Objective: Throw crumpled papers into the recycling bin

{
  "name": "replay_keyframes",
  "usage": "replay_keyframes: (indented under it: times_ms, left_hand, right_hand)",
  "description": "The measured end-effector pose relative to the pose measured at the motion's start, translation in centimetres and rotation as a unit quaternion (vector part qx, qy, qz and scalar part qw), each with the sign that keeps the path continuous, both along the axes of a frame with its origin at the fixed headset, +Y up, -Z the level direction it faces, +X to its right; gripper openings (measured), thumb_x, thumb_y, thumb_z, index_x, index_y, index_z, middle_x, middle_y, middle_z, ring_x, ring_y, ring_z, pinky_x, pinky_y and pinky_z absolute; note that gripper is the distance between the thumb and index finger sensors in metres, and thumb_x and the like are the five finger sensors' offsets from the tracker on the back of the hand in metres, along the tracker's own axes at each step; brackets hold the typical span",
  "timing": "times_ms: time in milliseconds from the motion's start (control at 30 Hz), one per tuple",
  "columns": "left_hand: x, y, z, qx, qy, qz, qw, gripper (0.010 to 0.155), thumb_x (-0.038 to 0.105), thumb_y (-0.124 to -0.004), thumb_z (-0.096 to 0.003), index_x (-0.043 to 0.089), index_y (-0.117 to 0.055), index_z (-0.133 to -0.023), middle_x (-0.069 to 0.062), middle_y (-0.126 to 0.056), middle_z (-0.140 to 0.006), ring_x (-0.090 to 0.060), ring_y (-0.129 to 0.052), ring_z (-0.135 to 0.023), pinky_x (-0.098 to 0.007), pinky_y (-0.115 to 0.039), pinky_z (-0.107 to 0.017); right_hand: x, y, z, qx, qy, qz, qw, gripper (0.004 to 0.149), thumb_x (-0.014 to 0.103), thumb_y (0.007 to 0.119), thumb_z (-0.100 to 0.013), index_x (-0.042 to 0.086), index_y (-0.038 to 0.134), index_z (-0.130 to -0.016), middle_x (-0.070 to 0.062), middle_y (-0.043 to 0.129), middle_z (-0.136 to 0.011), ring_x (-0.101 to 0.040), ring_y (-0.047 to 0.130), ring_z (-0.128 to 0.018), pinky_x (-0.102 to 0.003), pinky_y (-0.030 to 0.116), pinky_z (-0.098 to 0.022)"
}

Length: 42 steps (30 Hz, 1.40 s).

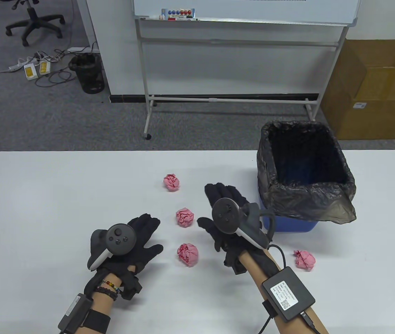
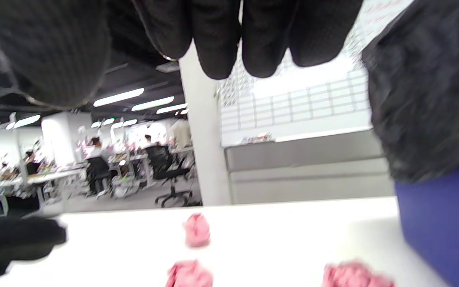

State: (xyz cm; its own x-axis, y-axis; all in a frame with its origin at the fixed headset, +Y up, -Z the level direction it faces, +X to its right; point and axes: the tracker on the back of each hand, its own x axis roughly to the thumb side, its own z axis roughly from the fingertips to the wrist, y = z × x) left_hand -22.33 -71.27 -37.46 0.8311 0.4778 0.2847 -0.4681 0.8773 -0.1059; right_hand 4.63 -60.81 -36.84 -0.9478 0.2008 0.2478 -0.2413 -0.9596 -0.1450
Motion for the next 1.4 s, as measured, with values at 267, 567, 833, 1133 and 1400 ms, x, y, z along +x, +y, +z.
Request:
replay_keyframes:
  times_ms: [267,567,833,1133,1400]
  left_hand:
    - [-0.2,0.1,0.0,-0.002,0.003,-0.002,1.0,0.077,0.048,-0.084,-0.0456,0.022,-0.052,-0.111,-0.014,-0.043,-0.122,-0.046,-0.045,-0.111,-0.067,-0.046,-0.075]
    - [-0.4,0.0,-0.1,-0.006,0.005,-0.006,1.0,0.077,0.048,-0.084,-0.0455,0.022,-0.052,-0.11,-0.014,-0.043,-0.122,-0.046,-0.045,-0.111,-0.066,-0.046,-0.075]
    - [-0.4,-0.1,-0.2,-0.008,0.004,-0.011,1.0,0.077,0.048,-0.084,-0.0456,0.022,-0.052,-0.11,-0.014,-0.044,-0.122,-0.046,-0.045,-0.111,-0.066,-0.046,-0.076]
    - [-0.2,-0.2,-0.2,-0.007,0.0,-0.011,1.0,0.077,0.047,-0.084,-0.0455,0.022,-0.052,-0.11,-0.014,-0.044,-0.122,-0.046,-0.046,-0.111,-0.066,-0.046,-0.076]
    - [-0.2,-0.3,-0.2,-0.006,-0.001,-0.01,1.0,0.076,0.047,-0.084,-0.0455,0.022,-0.052,-0.11,-0.014,-0.044,-0.122,-0.045,-0.046,-0.111,-0.065,-0.046,-0.076]
  right_hand:
    - [-4.3,-6.4,-0.2,-0.076,0.06,0.07,0.993,0.089,0.06,0.086,-0.032,0.031,0.049,-0.107,-0.001,0.062,-0.113,-0.031,0.069,-0.105,-0.048,0.066,-0.072]
    - [-5.8,-12.1,-1.2,-0.121,0.067,0.118,0.983,0.092,0.06,0.088,-0.03,0.034,0.046,-0.107,-0.001,0.059,-0.114,-0.033,0.072,-0.104,-0.047,0.07,-0.07]
    - [-5.8,-14.5,-1.6,-0.115,0.059,0.149,0.98,0.082,0.05,0.094,-0.031,0.04,0.055,-0.103,0.001,0.073,-0.106,-0.027,0.093,-0.087,-0.035,0.086,-0.058]
    - [-4.3,-13.0,-2.2,-0.136,0.02,0.09,0.986,0.068,0.046,0.095,-0.03,0.029,0.077,-0.093,-0.003,0.095,-0.088,-0.02,0.107,-0.064,-0.026,0.093,-0.042]
    - [-1.6,-9.8,-3.0,-0.204,-0.013,0.005,0.979,0.069,0.048,0.095,-0.029,0.021,0.081,-0.091,-0.008,0.099,-0.082,-0.021,0.111,-0.055,-0.025,0.097,-0.035]
